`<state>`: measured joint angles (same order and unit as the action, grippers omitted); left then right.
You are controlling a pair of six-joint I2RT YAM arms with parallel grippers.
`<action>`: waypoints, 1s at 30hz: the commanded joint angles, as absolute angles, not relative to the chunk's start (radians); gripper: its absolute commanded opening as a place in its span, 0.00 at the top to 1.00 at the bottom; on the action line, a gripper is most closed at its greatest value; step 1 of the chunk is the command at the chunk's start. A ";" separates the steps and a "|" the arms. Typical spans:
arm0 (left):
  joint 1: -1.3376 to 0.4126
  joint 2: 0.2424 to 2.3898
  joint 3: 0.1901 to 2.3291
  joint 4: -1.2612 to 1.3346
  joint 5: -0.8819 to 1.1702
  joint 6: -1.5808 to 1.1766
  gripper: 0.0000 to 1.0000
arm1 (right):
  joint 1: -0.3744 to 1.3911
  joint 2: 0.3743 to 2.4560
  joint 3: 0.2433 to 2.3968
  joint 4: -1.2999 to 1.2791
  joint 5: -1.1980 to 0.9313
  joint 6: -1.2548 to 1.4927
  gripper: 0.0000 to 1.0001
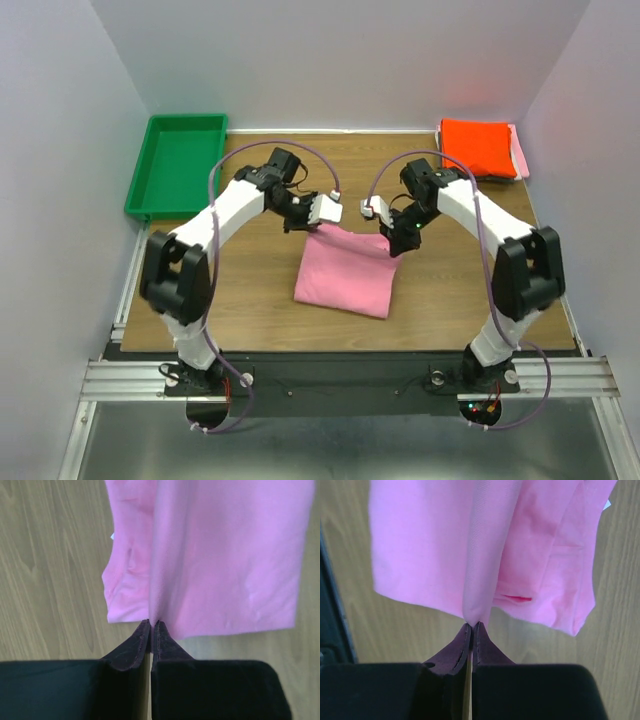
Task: Fold and stack the t-shirts
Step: Fold the tshirt
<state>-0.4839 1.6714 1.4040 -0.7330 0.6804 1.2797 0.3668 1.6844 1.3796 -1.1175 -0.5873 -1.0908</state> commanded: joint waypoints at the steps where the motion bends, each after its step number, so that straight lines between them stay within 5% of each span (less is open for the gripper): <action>1: -0.436 1.850 1.549 -0.732 0.701 1.301 1.00 | 0.321 1.836 1.485 -1.097 -0.624 -1.199 0.99; 12: -0.385 2.106 1.632 -0.681 0.709 1.210 0.99 | 0.244 2.138 1.649 -1.066 -0.656 -1.169 0.96; 23: -0.437 1.758 1.175 -0.630 0.772 1.178 0.99 | 0.307 1.905 1.295 -1.054 -0.764 -1.029 0.92; 26: -0.440 1.655 1.065 -0.597 0.773 1.143 0.82 | 0.311 1.809 1.235 -1.057 -0.794 -0.973 0.85; 30: -0.440 1.553 1.029 -0.584 0.785 1.117 0.56 | 0.311 1.752 1.252 -1.062 -0.813 -0.870 0.52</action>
<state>-0.4511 1.6375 1.0397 -0.5953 0.7647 1.1584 0.3218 1.8149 1.2263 -1.0576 -0.7734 -0.9684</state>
